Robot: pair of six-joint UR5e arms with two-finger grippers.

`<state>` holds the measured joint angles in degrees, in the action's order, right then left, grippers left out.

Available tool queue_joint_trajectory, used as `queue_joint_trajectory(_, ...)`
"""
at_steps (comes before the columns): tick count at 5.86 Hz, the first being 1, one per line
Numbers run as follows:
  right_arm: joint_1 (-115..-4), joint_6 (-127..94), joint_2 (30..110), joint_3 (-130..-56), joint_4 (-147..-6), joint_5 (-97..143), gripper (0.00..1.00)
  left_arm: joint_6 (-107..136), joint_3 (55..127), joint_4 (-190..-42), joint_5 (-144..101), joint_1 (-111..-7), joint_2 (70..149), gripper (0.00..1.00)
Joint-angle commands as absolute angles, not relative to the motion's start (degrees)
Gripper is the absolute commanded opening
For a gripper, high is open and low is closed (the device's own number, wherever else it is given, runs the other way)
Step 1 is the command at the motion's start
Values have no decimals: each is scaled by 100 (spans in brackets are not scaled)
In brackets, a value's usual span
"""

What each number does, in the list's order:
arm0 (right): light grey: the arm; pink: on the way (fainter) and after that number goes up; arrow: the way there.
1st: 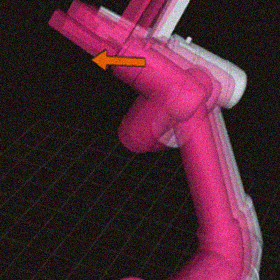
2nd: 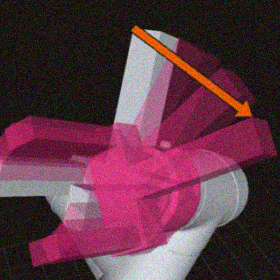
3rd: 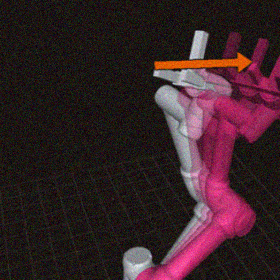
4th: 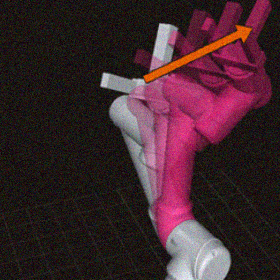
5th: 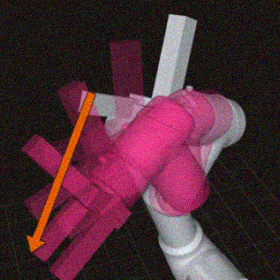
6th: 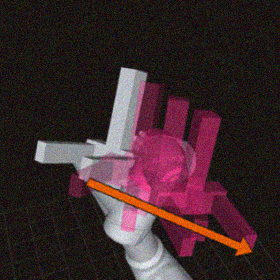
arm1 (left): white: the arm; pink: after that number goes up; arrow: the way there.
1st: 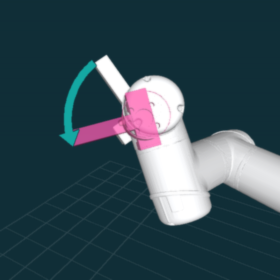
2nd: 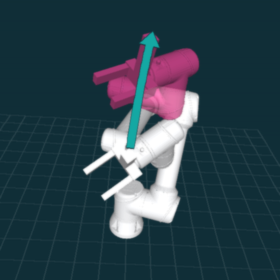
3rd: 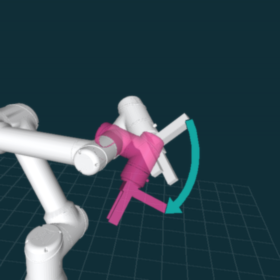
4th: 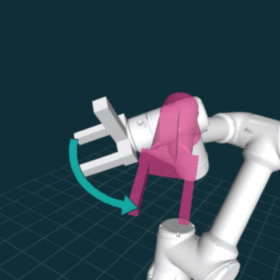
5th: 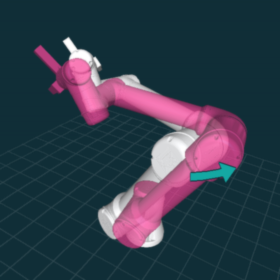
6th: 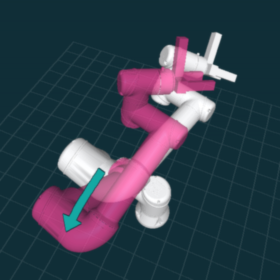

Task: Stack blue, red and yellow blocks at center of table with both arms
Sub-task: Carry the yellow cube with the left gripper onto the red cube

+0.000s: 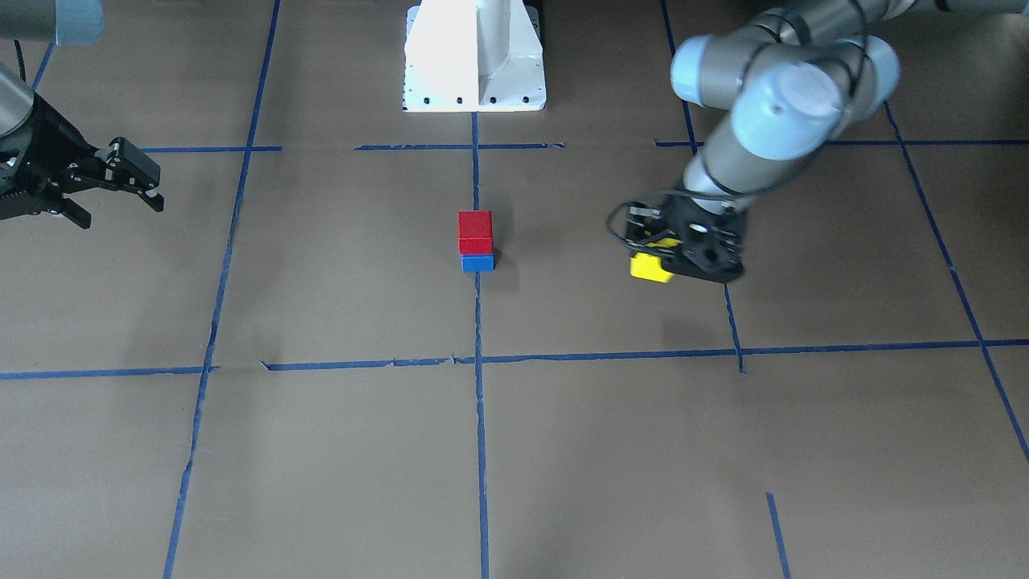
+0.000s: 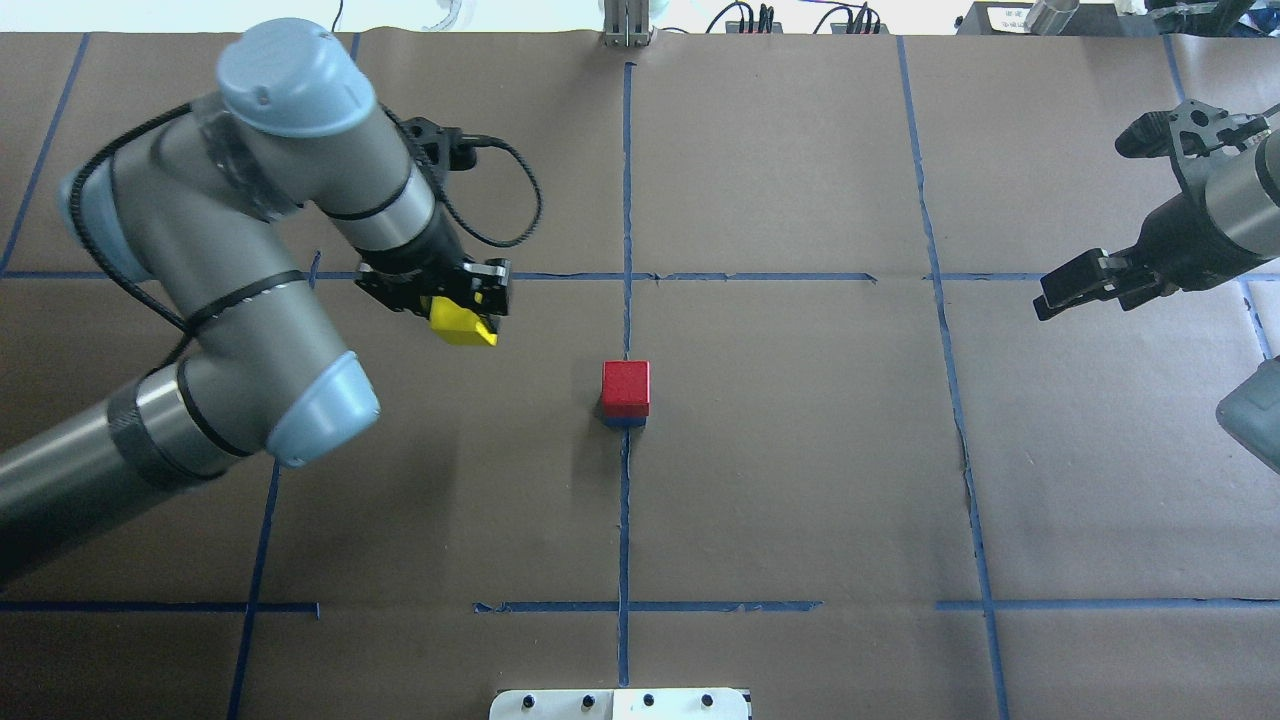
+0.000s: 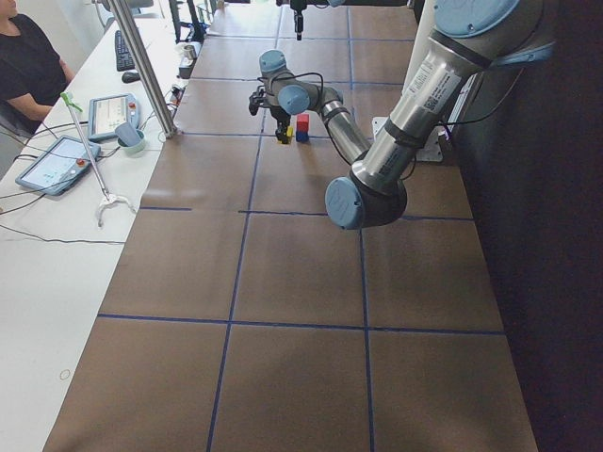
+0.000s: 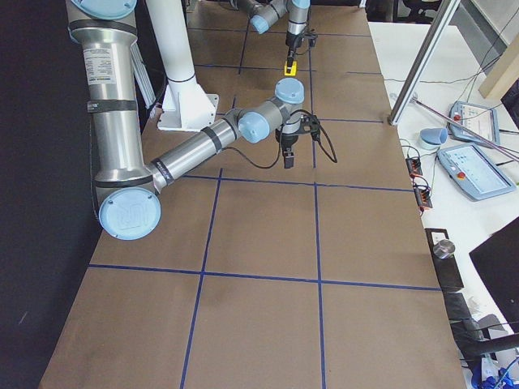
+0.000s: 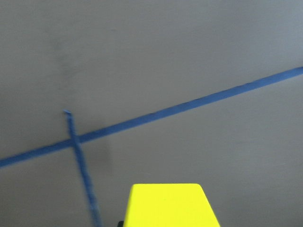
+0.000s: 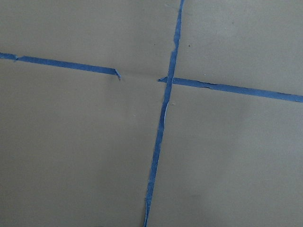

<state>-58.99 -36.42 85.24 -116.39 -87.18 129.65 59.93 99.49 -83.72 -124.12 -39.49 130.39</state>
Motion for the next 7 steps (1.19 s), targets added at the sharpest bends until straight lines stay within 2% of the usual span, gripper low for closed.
queue_joint_trajectory(1, -5959, -3647, 8525, -11505, -8719, 12955, 100, 6855, 9870, -7546, -11973, -3446, 13945, 0)
queue_joint_trajectory(3, -5959, -3639, 8525, -11531, -8710, 12938, 100, 6961, 8891, -7436, -11611, -3164, 14700, 0)
queue_joint_trajectory(7, -5959, -3647, 8534, -11557, -8710, 12920, 100, 6891, 8623, -7506, -11417, -3164, 14730, 0)
